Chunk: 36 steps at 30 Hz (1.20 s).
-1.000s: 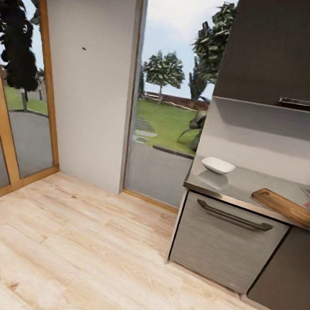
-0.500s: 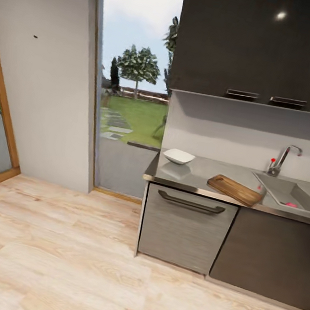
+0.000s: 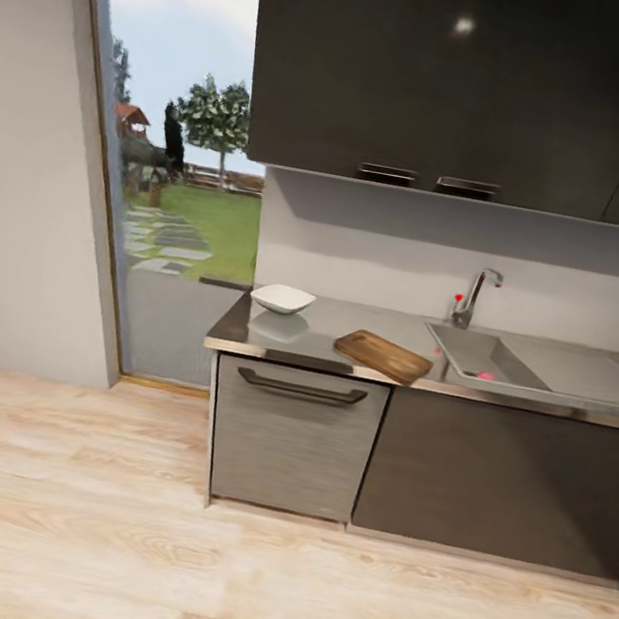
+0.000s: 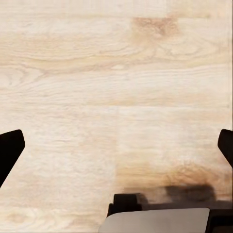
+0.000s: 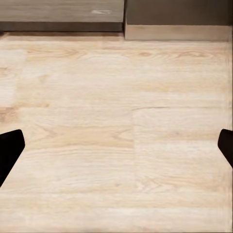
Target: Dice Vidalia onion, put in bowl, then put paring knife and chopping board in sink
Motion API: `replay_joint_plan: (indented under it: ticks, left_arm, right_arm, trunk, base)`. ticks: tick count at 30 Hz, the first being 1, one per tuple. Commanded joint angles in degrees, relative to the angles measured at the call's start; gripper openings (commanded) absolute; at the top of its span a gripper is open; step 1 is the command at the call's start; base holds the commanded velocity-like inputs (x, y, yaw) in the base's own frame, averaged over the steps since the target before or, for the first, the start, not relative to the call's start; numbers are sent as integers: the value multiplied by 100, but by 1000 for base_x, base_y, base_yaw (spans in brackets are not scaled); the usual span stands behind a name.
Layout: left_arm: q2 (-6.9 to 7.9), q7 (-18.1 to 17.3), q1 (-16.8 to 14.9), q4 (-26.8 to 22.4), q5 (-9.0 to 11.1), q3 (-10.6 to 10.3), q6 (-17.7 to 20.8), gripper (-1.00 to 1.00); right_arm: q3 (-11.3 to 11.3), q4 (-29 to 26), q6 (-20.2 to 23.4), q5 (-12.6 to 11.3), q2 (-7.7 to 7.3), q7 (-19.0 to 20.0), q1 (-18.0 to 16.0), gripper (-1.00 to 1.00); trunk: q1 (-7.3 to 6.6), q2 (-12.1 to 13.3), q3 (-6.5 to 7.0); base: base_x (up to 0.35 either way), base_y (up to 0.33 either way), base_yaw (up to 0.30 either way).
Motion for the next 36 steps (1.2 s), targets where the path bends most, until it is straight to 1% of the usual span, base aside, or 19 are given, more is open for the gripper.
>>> replay_joint_plan:
  ticks: [1,6,8,19,24,29,36]
  left_arm:
    - [2,1,4,-12,-1,1,-6,100]
    - [1,1,4,-12,1,1,-6,100]
    - [2,1,4,-12,3,1,-6,100]
    - [-1,1,4,-28,35,22,-2,100]
    - [-85,1,4,-23,39,26,2,100]
    - [-118,1,4,-21,39,27,3,100]
    - [-122,1,4,-20,39,28,3,100]
  right_arm:
    - [0,7,-17,-5,2,-10,-5,100]
    - [0,7,-17,-5,3,-10,-5,100]
    - [0,7,-17,-5,8,-10,-5,100]
    - [0,7,-17,-4,11,-10,-5,100]
    - [0,7,-17,-2,11,-10,-5,100]
    - [0,7,-17,3,11,-10,-5,100]
    - [0,7,-17,4,11,-10,-5,100]
  trunk:
    - [0,-3,-5]
    - [0,-3,-5]
    - [0,-3,-5]
    - [0,-3,-5]
    - [0,-3,-5]
    - [-110,198,85]
    - [-264,479,211]
  base:
    - [0,-297,-282]
    - [0,-179,-265]
    - [0,-35,-82]
    - [0,-5,-11]
    - [0,0,0]
    - [0,0,0]
    - [0,0,0]
